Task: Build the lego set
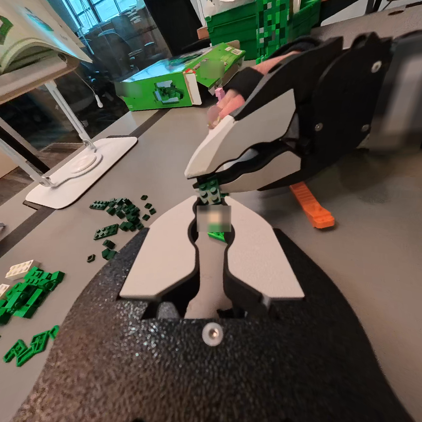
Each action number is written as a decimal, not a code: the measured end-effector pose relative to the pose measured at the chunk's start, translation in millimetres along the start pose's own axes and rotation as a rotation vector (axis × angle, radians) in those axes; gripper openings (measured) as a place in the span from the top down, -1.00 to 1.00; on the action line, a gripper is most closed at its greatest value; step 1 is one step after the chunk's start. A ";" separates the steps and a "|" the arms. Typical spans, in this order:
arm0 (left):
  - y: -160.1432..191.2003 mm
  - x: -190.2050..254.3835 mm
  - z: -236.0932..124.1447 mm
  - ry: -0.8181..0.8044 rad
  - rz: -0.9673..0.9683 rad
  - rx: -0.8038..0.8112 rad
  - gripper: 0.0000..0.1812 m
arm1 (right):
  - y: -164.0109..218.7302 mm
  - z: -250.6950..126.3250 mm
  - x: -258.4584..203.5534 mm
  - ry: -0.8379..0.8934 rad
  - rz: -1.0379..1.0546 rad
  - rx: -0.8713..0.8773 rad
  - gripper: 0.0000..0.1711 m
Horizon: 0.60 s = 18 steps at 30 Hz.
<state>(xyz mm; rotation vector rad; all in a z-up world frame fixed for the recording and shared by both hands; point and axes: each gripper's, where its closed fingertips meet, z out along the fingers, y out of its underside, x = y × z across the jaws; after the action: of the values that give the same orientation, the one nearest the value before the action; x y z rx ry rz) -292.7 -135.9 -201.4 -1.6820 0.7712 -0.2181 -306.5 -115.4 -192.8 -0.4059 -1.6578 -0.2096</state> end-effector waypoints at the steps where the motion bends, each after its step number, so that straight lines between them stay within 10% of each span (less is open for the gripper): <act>1: -0.2 0.0 -0.1 0.003 -0.005 0.001 0.82 | -0.3 -0.1 0.4 0.010 -0.018 -0.002 0.91; 7: -7.7 -3.5 -5.5 0.010 -0.021 0.044 0.83 | -4.3 -2.3 4.9 -0.001 0.190 0.087 0.85; 18: -11.0 16.2 -17.7 0.156 0.238 0.158 0.83 | -22.0 -48.5 -2.2 -0.566 0.967 0.588 0.69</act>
<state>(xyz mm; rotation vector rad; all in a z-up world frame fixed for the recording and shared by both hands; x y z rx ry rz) -285.8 -159.0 -190.6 -1.4224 1.0358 -0.2387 -270.1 -153.7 -186.4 -0.7989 -1.7673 1.1722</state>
